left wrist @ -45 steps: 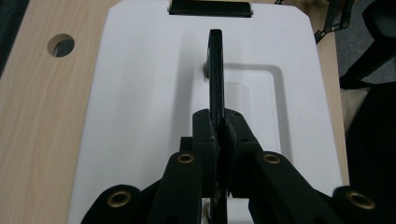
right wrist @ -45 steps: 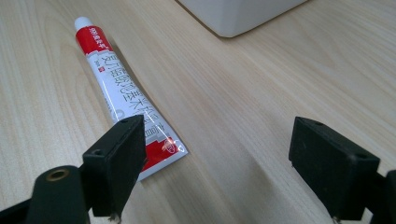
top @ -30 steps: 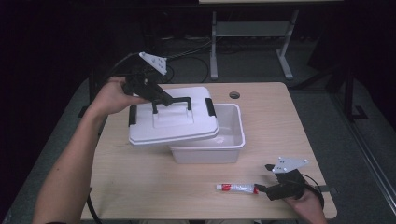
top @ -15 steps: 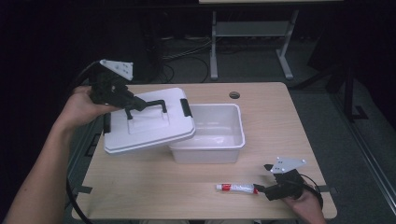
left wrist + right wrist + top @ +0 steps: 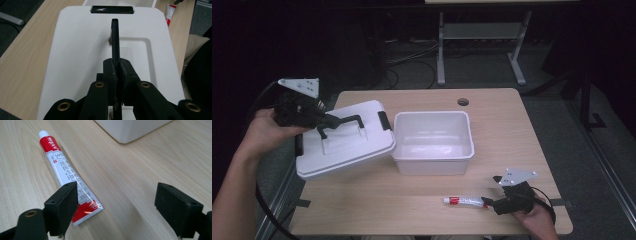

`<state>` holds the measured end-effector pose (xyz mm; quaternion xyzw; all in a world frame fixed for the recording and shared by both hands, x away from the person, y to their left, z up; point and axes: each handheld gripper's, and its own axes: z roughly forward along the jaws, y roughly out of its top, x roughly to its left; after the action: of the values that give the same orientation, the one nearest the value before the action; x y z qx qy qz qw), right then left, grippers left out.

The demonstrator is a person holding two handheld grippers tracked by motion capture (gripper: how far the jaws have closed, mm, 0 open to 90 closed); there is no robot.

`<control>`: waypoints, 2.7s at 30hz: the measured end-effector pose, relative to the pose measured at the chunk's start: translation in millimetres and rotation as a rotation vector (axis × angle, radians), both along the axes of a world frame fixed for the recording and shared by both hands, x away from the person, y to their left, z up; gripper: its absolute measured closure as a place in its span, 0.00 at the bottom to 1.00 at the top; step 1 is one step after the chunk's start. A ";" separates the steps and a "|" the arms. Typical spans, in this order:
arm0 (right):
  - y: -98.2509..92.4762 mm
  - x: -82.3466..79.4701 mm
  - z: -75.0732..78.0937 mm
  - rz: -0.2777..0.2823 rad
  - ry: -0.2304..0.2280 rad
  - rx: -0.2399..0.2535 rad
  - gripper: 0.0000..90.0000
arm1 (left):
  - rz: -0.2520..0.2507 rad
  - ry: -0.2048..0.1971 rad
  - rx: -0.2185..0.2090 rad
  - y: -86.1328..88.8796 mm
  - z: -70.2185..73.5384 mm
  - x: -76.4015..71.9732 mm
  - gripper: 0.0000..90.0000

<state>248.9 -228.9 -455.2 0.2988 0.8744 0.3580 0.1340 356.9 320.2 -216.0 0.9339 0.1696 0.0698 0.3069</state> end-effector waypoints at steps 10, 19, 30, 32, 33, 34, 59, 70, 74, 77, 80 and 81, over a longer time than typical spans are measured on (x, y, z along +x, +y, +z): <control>3.1 1.0 2.1 -0.008 -0.011 0.003 0.21 | 0.062 0.016 -0.028 32.9 -17.8 -15.8 0.94; 2.5 1.6 1.7 -0.014 -0.011 -0.001 0.21 | 0.115 0.041 -0.052 57.9 -46.1 -24.3 0.94; 5.9 2.8 -0.1 -0.004 0.003 -0.013 0.21 | 0.147 0.065 -0.057 59.5 -90.4 -27.2 0.94; 6.0 2.7 -0.4 -0.002 0.002 -0.013 0.21 | 0.145 0.067 -0.053 57.7 -98.4 -26.7 0.94; 6.0 2.7 -0.4 -0.002 0.002 -0.013 0.21 | 0.145 0.067 -0.053 57.7 -98.4 -26.7 0.94; 6.0 2.6 -0.5 -0.001 0.004 -0.012 0.21 | 0.143 0.074 -0.056 56.5 -104.8 -26.8 0.94; 12.0 -1.4 2.0 0.081 0.046 -0.001 0.23 | 0.171 0.086 -0.067 40.1 -181.5 -39.2 0.94; 15.9 -3.7 8.0 0.137 0.076 0.010 0.25 | 0.230 0.047 -0.085 43.6 -186.8 -44.9 0.83; 20.7 -3.1 7.7 0.161 0.093 -0.002 0.24 | 0.248 0.034 -0.104 46.1 -186.7 -48.2 0.75; 29.3 -2.2 6.6 0.185 0.114 -0.021 0.25 | 0.262 0.014 -0.116 45.9 -188.9 -51.7 0.69; 37.2 -0.5 6.5 0.214 0.126 -0.032 0.27 | 0.277 -0.003 -0.125 45.6 -192.0 -54.2 0.64; 37.2 -0.5 6.5 0.214 0.126 -0.032 0.27 | 0.277 -0.003 -0.125 45.6 -192.0 -54.2 0.63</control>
<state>248.4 -191.7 -448.7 0.2237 0.9136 0.3367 0.0446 302.7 365.8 -408.0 0.8804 0.3005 0.1021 0.3523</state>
